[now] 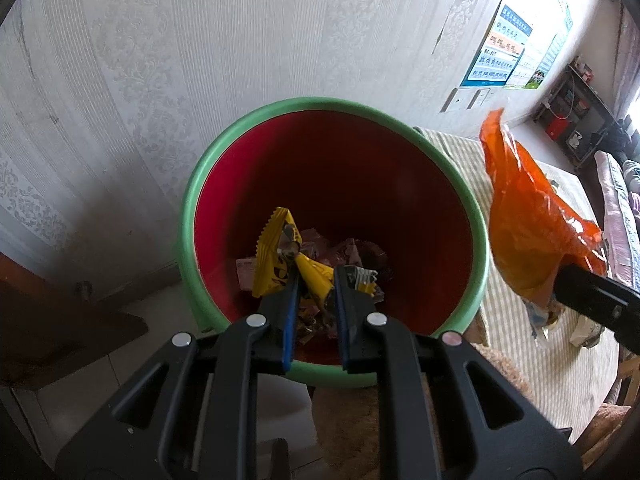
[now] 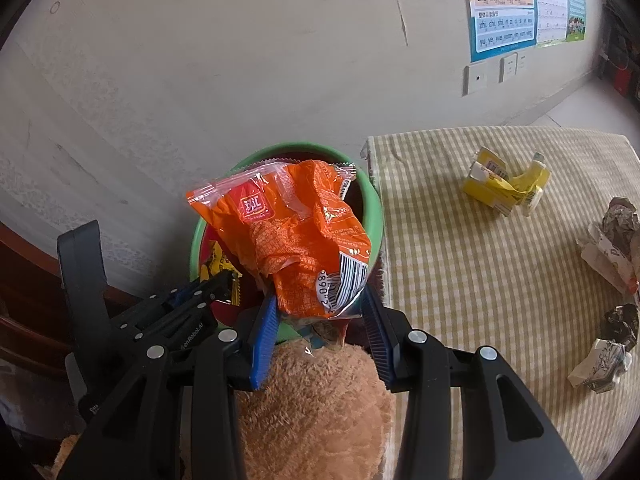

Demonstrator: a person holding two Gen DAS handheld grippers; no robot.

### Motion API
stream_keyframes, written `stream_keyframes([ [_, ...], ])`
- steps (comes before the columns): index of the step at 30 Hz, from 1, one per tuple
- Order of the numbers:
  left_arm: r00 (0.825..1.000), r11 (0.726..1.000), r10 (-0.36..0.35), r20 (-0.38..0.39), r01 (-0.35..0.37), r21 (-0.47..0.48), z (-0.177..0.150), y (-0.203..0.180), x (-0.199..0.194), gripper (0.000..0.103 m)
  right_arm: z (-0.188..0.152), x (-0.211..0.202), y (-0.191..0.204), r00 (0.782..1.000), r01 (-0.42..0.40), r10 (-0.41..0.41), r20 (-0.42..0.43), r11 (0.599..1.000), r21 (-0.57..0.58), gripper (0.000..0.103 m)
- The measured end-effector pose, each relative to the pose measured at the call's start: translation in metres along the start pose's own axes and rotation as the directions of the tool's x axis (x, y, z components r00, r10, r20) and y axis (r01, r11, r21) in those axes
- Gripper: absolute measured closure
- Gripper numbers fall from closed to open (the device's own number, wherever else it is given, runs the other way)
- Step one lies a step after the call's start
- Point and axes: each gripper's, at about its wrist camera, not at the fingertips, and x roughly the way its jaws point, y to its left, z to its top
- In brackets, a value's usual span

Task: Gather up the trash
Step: 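Open both tools over the bucket, dropping the wrapper and orange bag, then grasp the brown packet with the right tool while the left tool approaches the white paper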

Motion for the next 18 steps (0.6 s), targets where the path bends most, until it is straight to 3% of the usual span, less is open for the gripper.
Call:
stream_keyframes([
  [6, 1.0, 1.0, 0.004, 0.002, -0.004, -0.002, 0.0, 0.001, 0.001, 0.087, 0.004, 0.002, 0.008, 1.0, -0.023, 0.023, 0.011, 1.0, -0.021, 0.062],
  [8, 1.0, 1.0, 0.018, 0.007, -0.018, -0.005, 0.0, 0.001, 0.0, 0.072, 0.005, 0.002, 0.01, 0.999, -0.046, 0.047, 0.018, 0.999, -0.022, 0.056],
  [9, 1.0, 1.0, 0.022, 0.01, -0.022, -0.011, 0.0, 0.001, 0.0, 0.05, 0.005, 0.002, 0.011, 0.998, -0.06, 0.06, 0.024, 0.998, -0.021, 0.045],
  [10, 0.999, 1.0, 0.02, 0.029, -0.02, -0.022, 0.0, 0.002, -0.003, 0.045, 0.006, 0.001, 0.012, 0.998, -0.06, 0.061, 0.035, 0.998, -0.019, 0.043],
  [18, 0.999, 1.0, 0.025, 0.033, -0.025, -0.01, -0.001, 0.002, -0.007, 0.045, -0.004, -0.01, -0.004, 0.997, -0.058, 0.057, 0.045, 0.998, 0.024, 0.043],
])
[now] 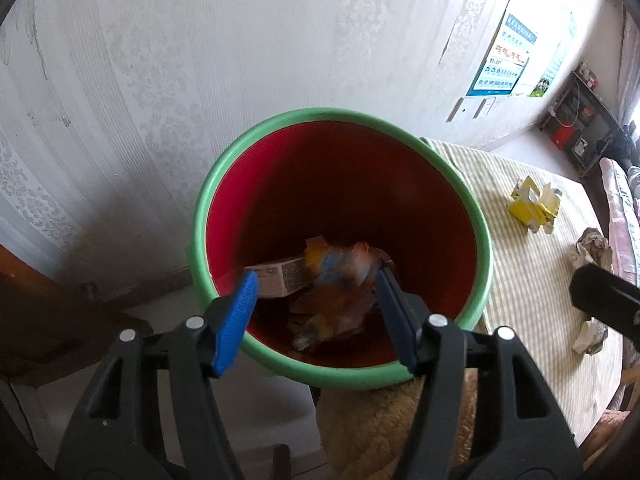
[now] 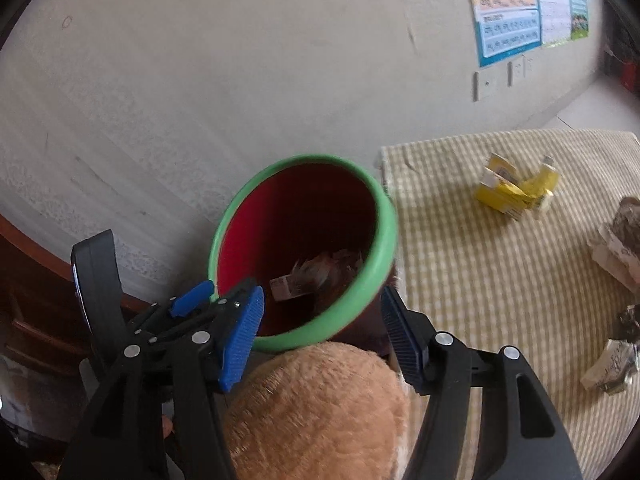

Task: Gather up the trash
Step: 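Grasp the brown packet with the right tool while the left tool approaches the white paper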

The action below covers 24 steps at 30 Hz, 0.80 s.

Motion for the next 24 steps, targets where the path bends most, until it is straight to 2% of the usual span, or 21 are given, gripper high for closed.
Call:
stream_keyframes([
  [5, 1.0, 1.0, 0.002, 0.008, -0.002, 0.019, -0.001, -0.006, -0.007, 0.045, -0.014, -0.021, -0.035, 0.997, 0.07, -0.07, 0.014, 0.997, 0.044, 0.043],
  [9, 1.0, 0.999, 0.007, 0.016, -0.007, 0.04, 0.0, -0.014, -0.011, 0.045, -0.032, -0.045, -0.091, 0.982, 0.178, -0.185, 0.032, 0.973, 0.147, 0.043],
  [11, 1.0, 0.999, 0.009, 0.019, -0.01, 0.051, -0.001, -0.019, -0.014, 0.045, -0.043, -0.061, -0.131, 0.964, 0.251, -0.265, 0.029, 0.937, 0.244, 0.043],
  [15, 0.999, 0.995, 0.014, 0.03, -0.017, 0.095, -0.001, -0.036, -0.021, 0.045, -0.068, -0.089, -0.198, 0.938, 0.304, -0.347, 0.023, 0.849, 0.432, 0.043],
  [18, 0.999, 0.99, 0.014, 0.036, -0.019, 0.138, -0.002, -0.054, -0.025, 0.045, -0.071, -0.097, -0.227, 0.922, 0.339, -0.387, 0.008, 0.816, 0.469, 0.042],
  [19, 0.999, 0.988, 0.015, 0.037, -0.02, 0.15, -0.003, -0.059, -0.027, 0.045, -0.07, -0.096, -0.235, 0.921, 0.347, -0.389, -0.005, 0.815, 0.464, 0.039],
  [23, 0.999, 0.974, 0.007, 0.039, -0.015, 0.228, -0.01, -0.092, -0.035, 0.045, -0.062, -0.079, -0.25, 0.924, 0.364, -0.382, -0.039, 0.839, 0.404, 0.038],
  [24, 0.999, 0.97, 0.003, 0.039, -0.012, 0.244, -0.012, -0.098, -0.038, 0.045, -0.061, -0.075, -0.254, 0.929, 0.355, -0.367, -0.048, 0.847, 0.395, 0.045],
])
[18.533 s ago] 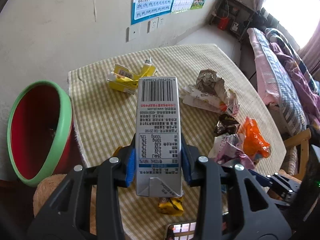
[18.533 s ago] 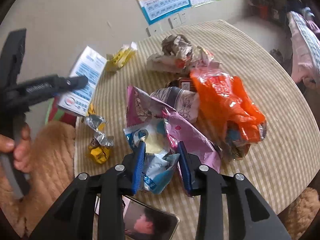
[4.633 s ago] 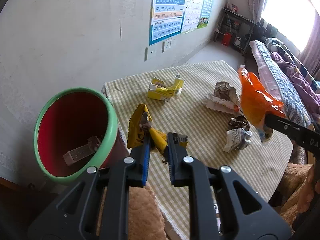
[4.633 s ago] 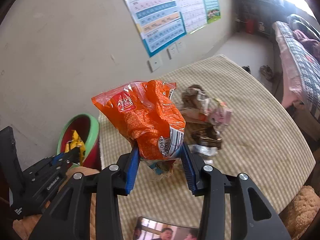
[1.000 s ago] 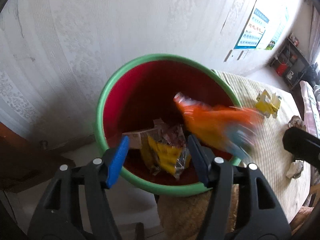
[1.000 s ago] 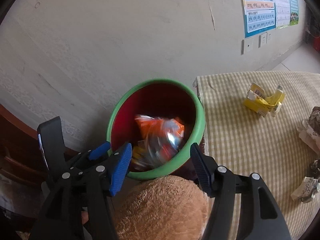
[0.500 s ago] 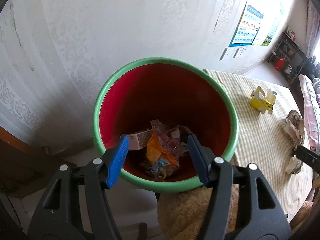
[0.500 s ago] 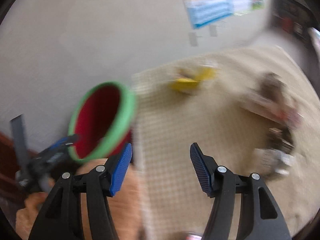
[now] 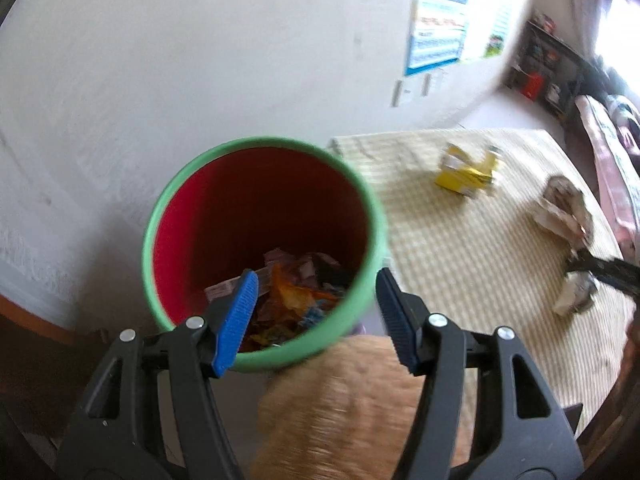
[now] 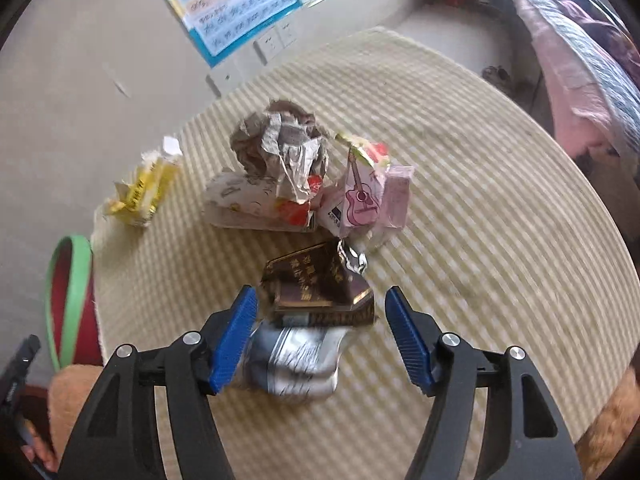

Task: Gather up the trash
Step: 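Grasp the brown packet with the right tool while the left tool approaches the white paper, then grasp the crumpled white printed paper with the left tool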

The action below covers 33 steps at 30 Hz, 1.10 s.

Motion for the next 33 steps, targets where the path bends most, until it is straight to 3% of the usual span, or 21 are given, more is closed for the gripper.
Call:
stream_keyframes([
  [6, 0.998, 0.987, -0.054, -0.015, 0.055, 0.153, -0.002, -0.061, -0.007, 0.044, -0.007, -0.006, -0.015, 0.996, -0.091, 0.09, 0.013, 0.996, 0.016, 0.048],
  [10, 0.989, 0.952, -0.14, -0.046, 0.147, 0.269, -0.005, -0.12, -0.008, 0.043, -0.009, -0.033, -0.039, 0.985, -0.168, 0.163, 0.059, 0.981, 0.094, 0.048],
  [14, 0.958, 0.896, -0.246, -0.145, 0.282, 0.343, -0.014, -0.188, 0.004, 0.04, -0.006, -0.057, -0.062, 0.975, -0.207, 0.191, 0.114, 0.967, 0.15, 0.048],
  [18, 0.932, 0.852, -0.278, -0.234, 0.351, 0.388, -0.029, -0.241, 0.021, 0.04, -0.006, -0.07, -0.079, 0.968, -0.233, 0.207, 0.143, 0.952, 0.199, 0.048],
  [22, 0.916, 0.813, -0.316, -0.249, 0.396, 0.427, -0.04, -0.273, 0.02, 0.024, -0.006, -0.075, -0.086, 0.961, -0.257, 0.226, 0.157, 0.941, 0.22, 0.048],
  [26, 0.901, 0.78, -0.324, -0.288, 0.427, 0.457, -0.047, -0.3, 0.019, 0.024, -0.006, -0.079, -0.087, 0.955, -0.277, 0.244, 0.168, 0.936, 0.216, 0.048],
  [31, 0.882, 0.778, -0.327, -0.341, 0.456, 0.433, -0.054, -0.31, 0.026, 0.024, -0.005, -0.081, -0.092, 0.95, -0.292, 0.254, 0.181, 0.926, 0.238, 0.048],
  [33, 0.881, 0.78, -0.317, -0.351, 0.453, 0.432, -0.06, -0.31, 0.027, 0.025, -0.005, -0.082, -0.094, 0.95, -0.292, 0.252, 0.186, 0.925, 0.243, 0.048],
])
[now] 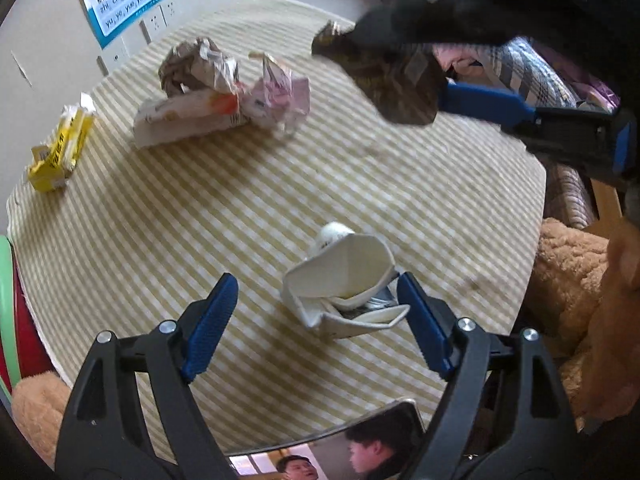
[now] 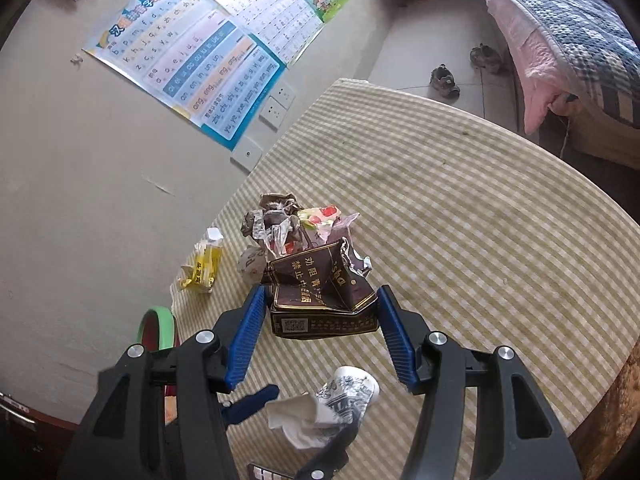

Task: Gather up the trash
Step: 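Grasp the crumpled white printed paper with the left tool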

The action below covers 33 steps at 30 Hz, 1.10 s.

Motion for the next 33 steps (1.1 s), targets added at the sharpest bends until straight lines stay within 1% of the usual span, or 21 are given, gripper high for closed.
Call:
stream_keyframes([
  [1, 1.0, 1.0, 0.002, -0.002, -0.002, -0.001, -0.003, 0.001, 0.0, 0.031, 0.001, -0.001, -0.001, 1.0, 0.001, -0.001, 0.003, 1.0, 0.003, 0.048],
  [3, 1.0, 1.0, -0.006, -0.015, 0.006, -0.014, -0.007, 0.004, 0.002, 0.039, 0.002, -0.003, -0.004, 1.0, 0.006, -0.006, 0.011, 1.0, 0.015, 0.048],
  [4, 1.0, 1.0, -0.011, -0.019, 0.01, -0.022, -0.008, 0.006, 0.001, 0.048, 0.003, -0.004, -0.007, 1.0, 0.008, -0.009, 0.015, 1.0, 0.023, 0.048],
  [6, 0.999, 0.999, -0.021, -0.035, 0.02, -0.036, -0.011, 0.011, 0.003, 0.058, 0.004, -0.005, -0.011, 1.0, 0.014, -0.015, 0.017, 0.999, 0.037, 0.048],
  [7, 0.999, 0.999, -0.024, -0.035, 0.022, -0.04, -0.013, 0.014, 0.002, 0.059, 0.004, -0.005, -0.013, 1.0, 0.017, -0.018, 0.016, 0.999, 0.044, 0.048],
  [9, 1.0, 0.999, 0.005, -0.023, -0.006, -0.04, -0.016, 0.018, -0.003, 0.062, 0.004, -0.004, -0.014, 1.0, 0.019, -0.02, 0.014, 0.999, 0.049, 0.048],
  [12, 0.999, 0.997, 0.052, 0.002, -0.052, -0.054, -0.019, 0.031, -0.01, 0.062, 0.003, -0.004, -0.014, 1.0, 0.023, -0.023, 0.011, 0.999, 0.045, 0.048],
  [17, 0.994, 0.989, 0.112, -0.004, -0.112, -0.092, -0.025, 0.051, -0.012, 0.06, 0.002, 0.001, -0.013, 0.999, 0.031, -0.031, -0.006, 0.999, 0.037, 0.048],
  [19, 0.995, 0.987, 0.104, -0.007, -0.104, -0.125, -0.028, 0.061, -0.013, 0.052, 0.002, 0.004, -0.013, 0.999, 0.036, -0.035, -0.015, 0.999, 0.035, 0.048],
  [22, 0.994, 0.985, 0.109, 0.001, -0.107, -0.135, -0.034, 0.064, -0.015, 0.045, 0.001, 0.006, -0.013, 0.999, 0.037, -0.036, -0.02, 0.999, 0.034, 0.048],
  [27, 0.995, 0.987, 0.098, -0.016, -0.099, -0.123, -0.032, 0.058, -0.01, 0.044, 0.0, 0.007, -0.014, 0.999, 0.037, -0.036, -0.02, 0.999, 0.036, 0.048],
  [30, 0.996, 0.988, 0.092, -0.005, -0.092, -0.124, -0.029, 0.058, -0.01, 0.043, 0.0, 0.009, -0.015, 0.999, 0.038, -0.037, -0.025, 0.999, 0.039, 0.048],
  [33, 0.996, 0.988, 0.091, -0.013, -0.092, -0.123, -0.031, 0.057, -0.01, 0.044, 0.0, 0.01, -0.014, 0.999, 0.035, -0.034, -0.029, 0.999, 0.035, 0.047],
])
